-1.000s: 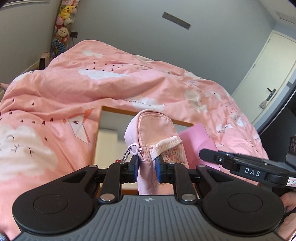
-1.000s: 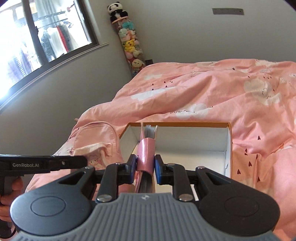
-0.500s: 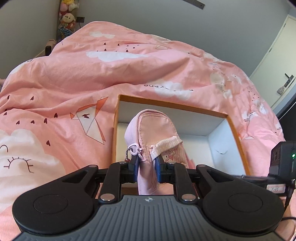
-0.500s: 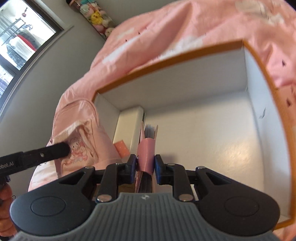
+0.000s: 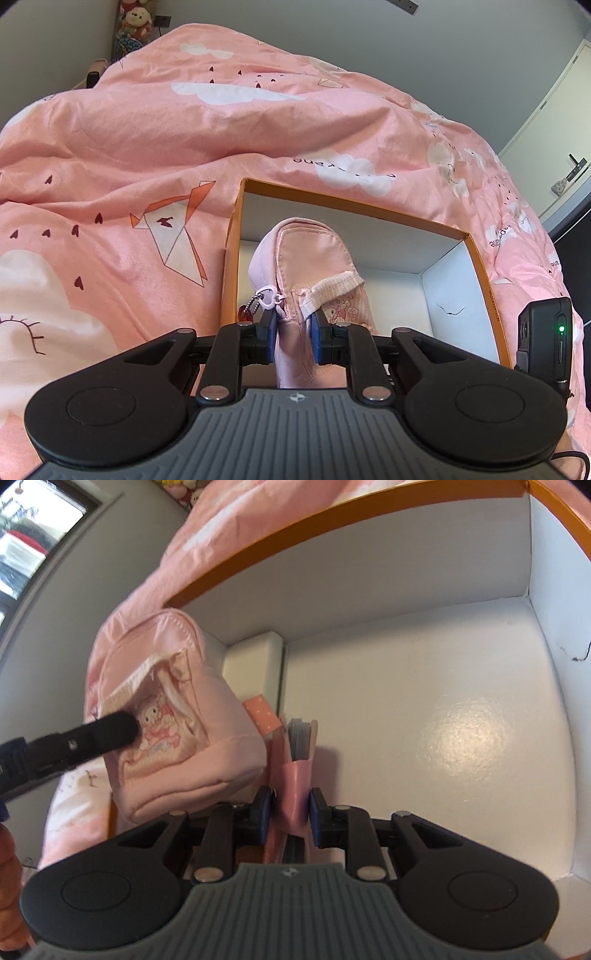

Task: Organize objects
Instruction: 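Carry both items over the shoebox and release the pink wallet from the right gripper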

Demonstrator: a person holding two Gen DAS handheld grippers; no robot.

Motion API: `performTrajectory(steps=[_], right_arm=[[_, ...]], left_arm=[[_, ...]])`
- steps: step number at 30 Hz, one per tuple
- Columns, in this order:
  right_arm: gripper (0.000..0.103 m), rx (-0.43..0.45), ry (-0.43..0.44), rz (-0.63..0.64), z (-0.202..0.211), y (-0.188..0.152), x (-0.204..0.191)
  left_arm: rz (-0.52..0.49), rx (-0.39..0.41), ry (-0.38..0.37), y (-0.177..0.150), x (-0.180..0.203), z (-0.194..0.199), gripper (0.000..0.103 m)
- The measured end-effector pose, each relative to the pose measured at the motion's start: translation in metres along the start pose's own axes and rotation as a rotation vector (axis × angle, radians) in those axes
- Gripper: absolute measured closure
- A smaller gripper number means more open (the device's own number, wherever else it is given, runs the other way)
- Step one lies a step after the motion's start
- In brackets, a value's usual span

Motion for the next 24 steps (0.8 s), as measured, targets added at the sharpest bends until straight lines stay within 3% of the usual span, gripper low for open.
performTrajectory(steps=[9, 16, 19, 24], right_arm=[[0.068, -0.041, -0.184, 0.129, -0.005, -0.005, 0.002], [0.066, -0.022, -0.220, 0.120, -0.003, -0.007, 0.006], [0.066, -0.045, -0.193, 0.094, -0.004, -0.009, 0.009], [0.078, -0.057, -0.153, 0.080, -0.008, -0.009, 0.012]], left_arm=[[-0.011, -0.014, -0.031, 0.000, -0.001, -0.004, 0.082], [-0.018, -0.026, -0.070, 0.001, 0.002, -0.002, 0.082], [-0.031, -0.033, -0.077, 0.001, 0.005, -0.003, 0.082], [-0.052, -0.060, -0.108, 0.001, 0.012, -0.009, 0.082]])
Point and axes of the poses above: each gripper's, at about its wrist camera, not at the fingertips, and z roughly against the way its jaws point, x to its right, y to its top, the point moved 7 cm from there along -z, roughly the way its jaws point, and after that the axes turned 4 degrees about y, right-handed, at the moved point
